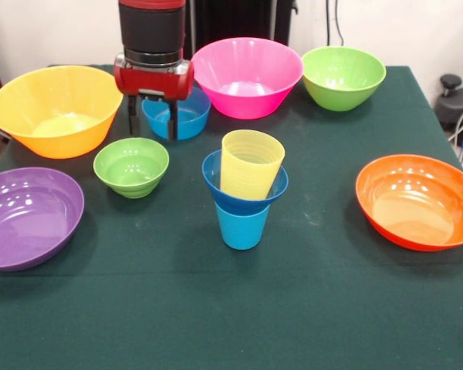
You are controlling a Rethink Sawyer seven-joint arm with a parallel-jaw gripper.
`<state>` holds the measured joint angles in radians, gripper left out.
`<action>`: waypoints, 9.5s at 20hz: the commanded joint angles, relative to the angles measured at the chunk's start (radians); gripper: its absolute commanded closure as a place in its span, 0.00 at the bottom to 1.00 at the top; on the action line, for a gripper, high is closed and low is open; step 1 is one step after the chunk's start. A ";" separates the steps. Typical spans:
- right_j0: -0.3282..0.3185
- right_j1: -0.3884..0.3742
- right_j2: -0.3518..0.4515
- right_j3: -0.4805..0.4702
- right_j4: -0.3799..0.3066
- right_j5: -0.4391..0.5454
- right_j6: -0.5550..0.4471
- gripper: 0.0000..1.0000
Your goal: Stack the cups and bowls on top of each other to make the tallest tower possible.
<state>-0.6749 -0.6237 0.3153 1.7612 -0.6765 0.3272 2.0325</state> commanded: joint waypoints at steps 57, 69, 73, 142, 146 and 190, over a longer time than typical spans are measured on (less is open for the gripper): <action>0.103 0.200 0.006 -0.226 -0.081 0.040 -0.054 1.00; 0.162 0.040 -0.038 -0.177 0.000 0.180 -0.029 1.00; 0.180 -0.007 -0.049 -0.174 0.028 0.240 -0.030 1.00; 0.651 0.300 -0.181 -1.185 0.127 1.061 0.261 1.00; 0.659 0.285 -0.208 -1.154 0.151 1.048 0.270 1.00; 0.781 0.187 -0.500 -0.801 0.330 0.827 0.402 1.00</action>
<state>0.0991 -0.4233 -0.1994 0.7903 -0.3498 1.2342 2.2622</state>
